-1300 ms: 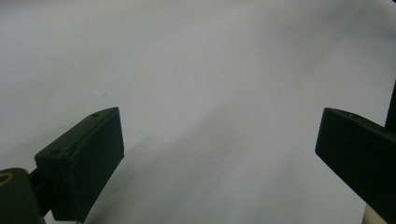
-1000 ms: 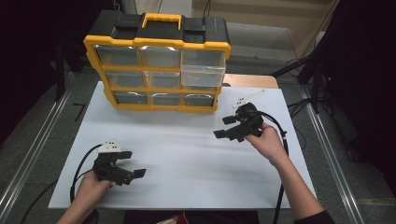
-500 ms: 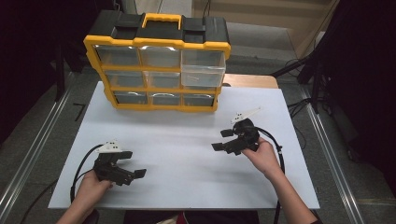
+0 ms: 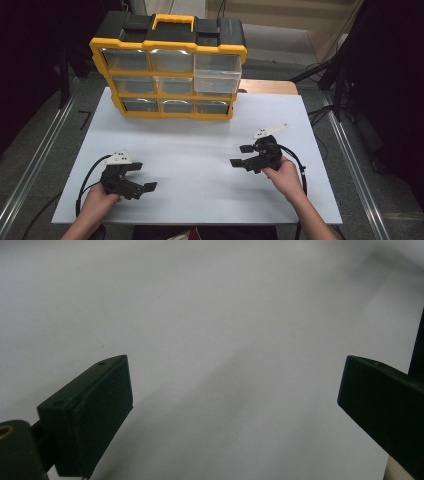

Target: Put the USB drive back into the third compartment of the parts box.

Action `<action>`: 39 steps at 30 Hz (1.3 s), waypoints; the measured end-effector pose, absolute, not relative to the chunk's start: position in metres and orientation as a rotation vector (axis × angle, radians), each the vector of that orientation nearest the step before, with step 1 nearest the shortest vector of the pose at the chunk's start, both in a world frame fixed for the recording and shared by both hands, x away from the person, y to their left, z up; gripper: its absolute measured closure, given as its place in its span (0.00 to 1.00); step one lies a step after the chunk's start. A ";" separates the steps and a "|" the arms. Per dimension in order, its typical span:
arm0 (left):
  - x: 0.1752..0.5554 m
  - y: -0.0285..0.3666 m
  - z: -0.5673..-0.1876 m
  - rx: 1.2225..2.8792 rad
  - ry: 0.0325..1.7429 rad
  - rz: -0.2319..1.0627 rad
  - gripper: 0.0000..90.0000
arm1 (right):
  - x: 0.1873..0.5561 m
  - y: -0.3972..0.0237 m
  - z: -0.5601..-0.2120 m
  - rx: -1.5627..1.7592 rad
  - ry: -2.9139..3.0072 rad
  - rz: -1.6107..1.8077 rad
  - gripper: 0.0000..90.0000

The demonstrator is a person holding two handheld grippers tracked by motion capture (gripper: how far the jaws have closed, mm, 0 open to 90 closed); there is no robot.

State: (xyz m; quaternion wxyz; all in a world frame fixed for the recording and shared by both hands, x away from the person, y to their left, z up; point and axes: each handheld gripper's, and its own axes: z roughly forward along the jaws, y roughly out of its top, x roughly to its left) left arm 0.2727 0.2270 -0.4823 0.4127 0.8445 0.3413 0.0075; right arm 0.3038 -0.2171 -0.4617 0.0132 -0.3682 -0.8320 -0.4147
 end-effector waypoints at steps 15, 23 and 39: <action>0.273 0.227 -0.482 2.127 0.855 0.018 0.02 | 0.282 -0.237 -0.472 -1.224 -2.595 -1.308 0.24; 0.273 0.227 -0.482 2.126 0.861 0.020 0.02 | 0.271 -0.249 -0.480 -1.268 -2.591 -1.309 0.24; 0.273 0.227 -0.482 2.124 0.861 0.014 0.02 | 0.243 -0.275 -0.498 -1.371 -2.557 -1.314 0.24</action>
